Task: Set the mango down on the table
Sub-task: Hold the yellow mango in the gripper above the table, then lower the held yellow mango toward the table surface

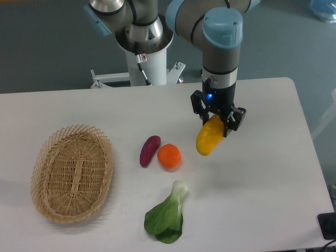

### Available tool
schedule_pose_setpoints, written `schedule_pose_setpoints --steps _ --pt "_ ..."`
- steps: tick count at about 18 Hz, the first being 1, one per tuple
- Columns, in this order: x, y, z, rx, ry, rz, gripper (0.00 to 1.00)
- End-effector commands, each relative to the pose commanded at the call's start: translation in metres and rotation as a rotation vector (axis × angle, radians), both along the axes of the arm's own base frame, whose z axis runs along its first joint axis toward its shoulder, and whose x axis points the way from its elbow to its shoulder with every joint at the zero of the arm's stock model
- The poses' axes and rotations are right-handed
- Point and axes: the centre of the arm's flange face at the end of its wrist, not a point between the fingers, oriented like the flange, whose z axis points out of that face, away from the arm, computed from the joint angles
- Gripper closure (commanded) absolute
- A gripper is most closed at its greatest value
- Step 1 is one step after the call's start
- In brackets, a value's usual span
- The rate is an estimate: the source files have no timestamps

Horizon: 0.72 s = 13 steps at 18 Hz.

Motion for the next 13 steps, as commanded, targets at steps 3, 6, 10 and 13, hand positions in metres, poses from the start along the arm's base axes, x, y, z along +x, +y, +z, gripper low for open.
schedule_pose_setpoints --steps 3,6,10,13 --pt "0.002 0.000 -0.006 -0.006 -0.007 -0.003 0.44" --pt "0.001 0.001 -0.010 -0.008 -0.009 -0.004 0.44" --pt "-0.007 0.008 -0.026 -0.003 -0.004 0.003 0.44" --pt "-0.017 0.017 -0.045 0.000 0.011 0.008 0.44"
